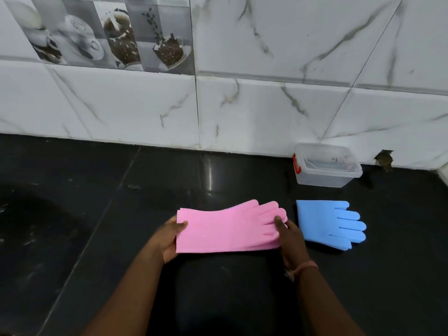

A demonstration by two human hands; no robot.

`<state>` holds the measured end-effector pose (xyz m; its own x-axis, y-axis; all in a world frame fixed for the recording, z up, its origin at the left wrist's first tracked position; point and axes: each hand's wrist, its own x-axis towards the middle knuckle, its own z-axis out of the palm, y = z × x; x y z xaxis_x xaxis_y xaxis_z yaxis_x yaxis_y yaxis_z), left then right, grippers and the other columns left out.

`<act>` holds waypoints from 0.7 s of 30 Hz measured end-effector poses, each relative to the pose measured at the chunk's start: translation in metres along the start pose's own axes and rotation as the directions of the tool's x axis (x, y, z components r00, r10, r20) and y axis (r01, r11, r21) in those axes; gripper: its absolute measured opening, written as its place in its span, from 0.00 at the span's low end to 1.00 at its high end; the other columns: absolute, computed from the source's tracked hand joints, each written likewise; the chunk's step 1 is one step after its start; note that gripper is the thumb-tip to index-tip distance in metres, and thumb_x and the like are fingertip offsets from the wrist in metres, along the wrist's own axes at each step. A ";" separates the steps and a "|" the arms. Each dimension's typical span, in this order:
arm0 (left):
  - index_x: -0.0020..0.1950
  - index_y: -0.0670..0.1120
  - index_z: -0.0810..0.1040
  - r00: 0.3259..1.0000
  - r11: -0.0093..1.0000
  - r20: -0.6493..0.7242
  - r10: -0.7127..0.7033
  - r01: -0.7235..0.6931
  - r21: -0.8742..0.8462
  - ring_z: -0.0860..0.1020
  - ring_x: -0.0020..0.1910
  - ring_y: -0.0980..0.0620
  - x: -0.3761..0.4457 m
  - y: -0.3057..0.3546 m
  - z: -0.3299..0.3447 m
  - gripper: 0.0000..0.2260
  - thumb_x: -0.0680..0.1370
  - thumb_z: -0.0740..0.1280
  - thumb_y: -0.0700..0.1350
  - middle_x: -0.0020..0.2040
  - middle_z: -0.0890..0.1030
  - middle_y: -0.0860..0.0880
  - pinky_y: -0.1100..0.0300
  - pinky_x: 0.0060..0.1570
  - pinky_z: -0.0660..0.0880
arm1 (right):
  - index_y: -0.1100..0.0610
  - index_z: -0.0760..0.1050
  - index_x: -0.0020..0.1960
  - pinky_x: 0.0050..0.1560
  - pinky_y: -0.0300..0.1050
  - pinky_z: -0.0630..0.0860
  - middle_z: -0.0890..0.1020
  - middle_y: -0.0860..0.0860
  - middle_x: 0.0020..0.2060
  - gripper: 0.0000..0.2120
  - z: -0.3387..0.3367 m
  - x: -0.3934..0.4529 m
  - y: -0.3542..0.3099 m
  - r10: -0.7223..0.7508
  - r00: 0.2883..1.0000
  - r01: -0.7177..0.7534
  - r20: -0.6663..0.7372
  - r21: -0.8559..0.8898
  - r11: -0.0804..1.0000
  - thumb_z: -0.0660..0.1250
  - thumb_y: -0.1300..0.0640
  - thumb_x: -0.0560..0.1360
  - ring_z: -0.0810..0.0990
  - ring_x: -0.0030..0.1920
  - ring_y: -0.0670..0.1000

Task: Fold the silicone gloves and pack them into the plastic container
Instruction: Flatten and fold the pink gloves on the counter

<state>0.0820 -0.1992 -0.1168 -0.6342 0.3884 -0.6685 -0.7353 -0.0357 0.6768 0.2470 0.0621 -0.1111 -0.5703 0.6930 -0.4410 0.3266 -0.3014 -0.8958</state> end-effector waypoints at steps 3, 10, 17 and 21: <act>0.66 0.41 0.78 0.996 0.996 -0.085 0.027 -0.020 0.086 0.83 0.56 0.35 0.007 0.000 0.001 0.14 0.84 0.60 0.33 0.59 0.85 0.36 0.42 0.51 0.82 | 0.57 0.79 0.52 0.46 0.46 0.77 0.84 0.54 0.48 0.11 0.001 0.005 -0.005 0.035 0.998 -0.044 -0.051 -0.178 0.983 0.65 0.49 0.80 0.81 0.47 0.51; 0.61 0.41 0.81 0.915 0.898 -0.290 0.280 -0.144 0.415 0.83 0.54 0.38 0.019 0.002 0.007 0.12 0.80 0.66 0.34 0.57 0.85 0.38 0.41 0.60 0.80 | 0.60 0.77 0.57 0.54 0.49 0.77 0.81 0.59 0.55 0.21 -0.005 0.008 -0.012 -0.050 0.987 -0.083 -0.153 -0.752 0.654 0.62 0.43 0.78 0.81 0.54 0.60; 0.73 0.44 0.76 0.654 0.274 -0.076 0.752 -0.206 0.940 0.76 0.67 0.38 0.015 -0.012 0.021 0.22 0.78 0.69 0.39 0.68 0.78 0.40 0.45 0.69 0.72 | 0.58 0.78 0.52 0.51 0.49 0.74 0.82 0.57 0.51 0.13 -0.009 0.006 -0.034 -0.294 0.951 0.066 -0.090 -0.876 0.479 0.62 0.49 0.80 0.80 0.53 0.60; 0.73 0.44 0.77 0.658 0.016 0.316 0.684 -0.447 0.894 0.73 0.72 0.36 0.017 -0.032 0.061 0.23 0.78 0.66 0.47 0.71 0.77 0.40 0.46 0.73 0.69 | 0.57 0.77 0.58 0.60 0.54 0.76 0.80 0.57 0.55 0.10 0.006 0.003 -0.022 -0.315 0.948 0.158 -0.041 -0.799 0.580 0.66 0.55 0.79 0.79 0.56 0.59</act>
<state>0.1092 -0.1356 -0.1311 -0.8442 0.5222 0.1207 0.4853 0.6493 0.5856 0.2335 0.0668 -0.0932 -0.6126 0.7790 -0.1336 0.7016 0.4582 -0.5457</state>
